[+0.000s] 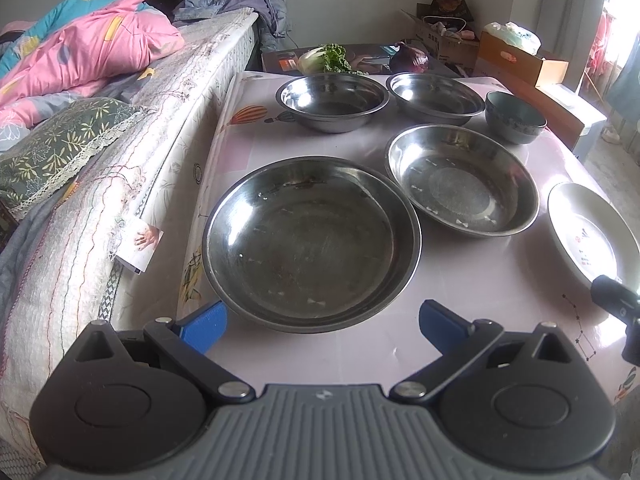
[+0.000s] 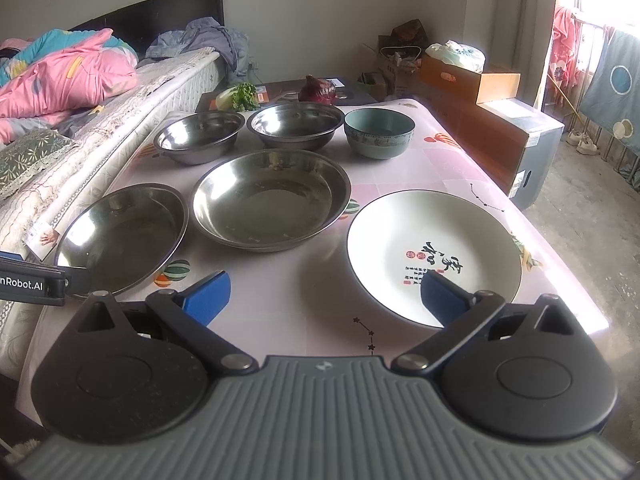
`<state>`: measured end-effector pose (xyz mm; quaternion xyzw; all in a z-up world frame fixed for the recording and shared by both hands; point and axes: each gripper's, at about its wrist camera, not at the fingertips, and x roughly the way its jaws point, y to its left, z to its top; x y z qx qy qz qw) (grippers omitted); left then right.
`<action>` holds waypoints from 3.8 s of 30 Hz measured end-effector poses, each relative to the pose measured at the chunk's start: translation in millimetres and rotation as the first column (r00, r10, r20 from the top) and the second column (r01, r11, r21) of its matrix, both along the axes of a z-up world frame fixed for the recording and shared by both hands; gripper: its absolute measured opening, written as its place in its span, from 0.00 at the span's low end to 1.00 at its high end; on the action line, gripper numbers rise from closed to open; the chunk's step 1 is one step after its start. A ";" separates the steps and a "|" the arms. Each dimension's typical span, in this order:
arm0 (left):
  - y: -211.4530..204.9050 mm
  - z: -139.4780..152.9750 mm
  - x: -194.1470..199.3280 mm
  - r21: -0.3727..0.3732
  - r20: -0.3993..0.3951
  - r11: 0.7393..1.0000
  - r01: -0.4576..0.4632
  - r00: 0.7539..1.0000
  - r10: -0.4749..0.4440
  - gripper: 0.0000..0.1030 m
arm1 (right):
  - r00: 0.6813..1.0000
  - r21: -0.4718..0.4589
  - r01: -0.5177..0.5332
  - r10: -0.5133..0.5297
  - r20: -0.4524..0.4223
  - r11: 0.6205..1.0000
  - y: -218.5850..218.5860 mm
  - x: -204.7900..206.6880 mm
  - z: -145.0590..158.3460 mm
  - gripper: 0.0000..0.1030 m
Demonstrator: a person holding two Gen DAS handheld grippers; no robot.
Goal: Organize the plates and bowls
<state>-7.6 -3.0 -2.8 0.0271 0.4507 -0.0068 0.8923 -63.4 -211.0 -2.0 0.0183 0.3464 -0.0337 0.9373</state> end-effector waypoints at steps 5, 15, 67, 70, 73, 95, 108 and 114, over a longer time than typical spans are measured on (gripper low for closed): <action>-1.2 -1.0 -1.7 0.001 -0.005 1.000 0.005 1.000 -0.005 1.00 | 1.000 0.001 0.002 -0.002 -0.014 1.000 1.0 -1.4 -2.3 0.99; -0.9 -1.8 -2.2 0.004 -0.009 1.000 0.003 1.000 -0.003 1.00 | 1.000 0.017 0.010 -0.010 -0.028 1.000 1.9 -3.2 -6.6 0.99; 2.9 11.8 15.5 0.086 0.051 0.996 0.001 0.999 -0.006 1.00 | 1.000 0.009 0.003 -0.003 -0.011 1.000 -2.2 12.4 -1.8 0.99; 6.0 26.0 32.6 0.121 0.100 0.993 0.011 0.995 -0.024 1.00 | 1.000 0.015 -0.014 0.014 0.014 1.000 -5.1 25.0 5.6 0.99; 9.5 35.8 51.1 0.155 0.133 0.988 0.012 0.991 -0.033 1.00 | 0.998 0.017 -0.042 0.041 0.046 0.999 -5.3 42.0 17.4 0.99; 43.9 41.3 232.9 0.101 0.075 0.992 0.072 0.994 -0.080 1.00 | 0.980 0.362 -0.199 0.194 0.053 0.911 17.3 276.1 26.4 0.99; 42.8 -14.9 325.4 0.060 0.012 0.992 0.109 0.994 -0.110 0.87 | 0.983 0.487 -0.057 0.134 -0.124 0.871 33.1 359.6 -57.1 0.76; 33.7 -38.1 355.4 0.086 -0.059 0.992 0.091 0.995 -0.086 0.52 | 0.975 0.461 -0.082 0.167 -0.146 0.884 47.3 383.6 -62.2 0.50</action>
